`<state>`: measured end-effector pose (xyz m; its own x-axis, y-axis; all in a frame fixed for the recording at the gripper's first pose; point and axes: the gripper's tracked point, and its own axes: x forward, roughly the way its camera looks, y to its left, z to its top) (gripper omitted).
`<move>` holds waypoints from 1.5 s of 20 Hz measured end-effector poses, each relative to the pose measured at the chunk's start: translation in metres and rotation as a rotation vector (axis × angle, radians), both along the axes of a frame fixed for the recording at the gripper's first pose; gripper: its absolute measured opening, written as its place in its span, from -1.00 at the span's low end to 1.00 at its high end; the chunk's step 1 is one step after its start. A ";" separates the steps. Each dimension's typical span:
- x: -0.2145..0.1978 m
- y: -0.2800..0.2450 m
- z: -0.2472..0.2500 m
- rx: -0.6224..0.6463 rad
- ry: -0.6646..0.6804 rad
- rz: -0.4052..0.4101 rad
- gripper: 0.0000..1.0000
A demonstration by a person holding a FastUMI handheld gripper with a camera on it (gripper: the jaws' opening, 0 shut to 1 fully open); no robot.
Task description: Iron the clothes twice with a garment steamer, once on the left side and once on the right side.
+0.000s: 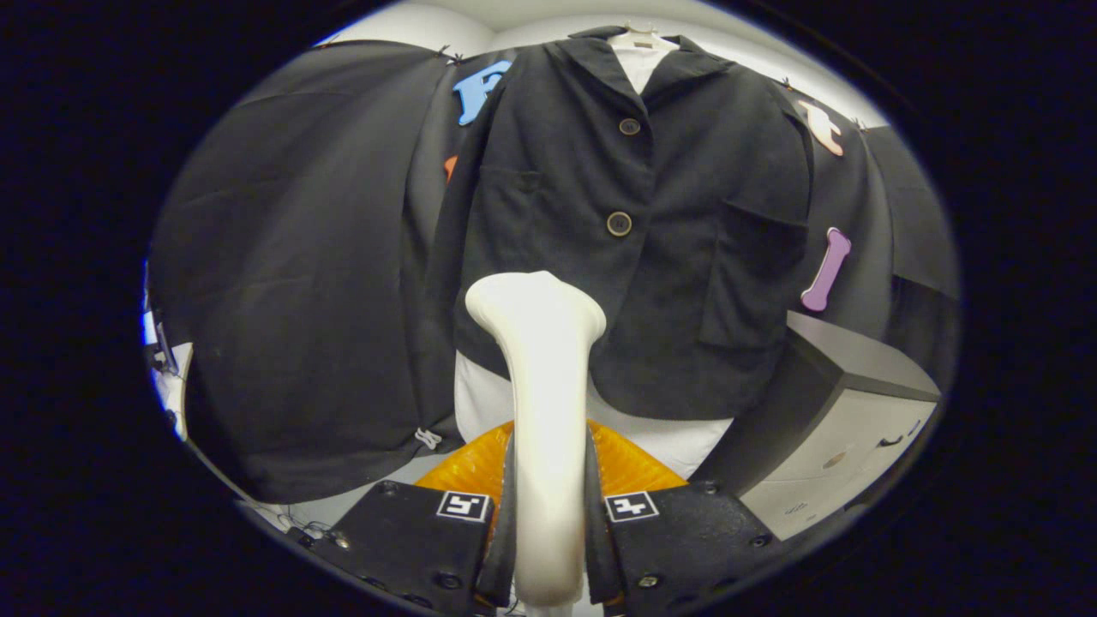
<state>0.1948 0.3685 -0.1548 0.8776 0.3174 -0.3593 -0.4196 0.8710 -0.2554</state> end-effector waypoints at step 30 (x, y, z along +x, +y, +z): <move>-0.111 -0.210 0.102 0.146 0.033 -0.288 -0.28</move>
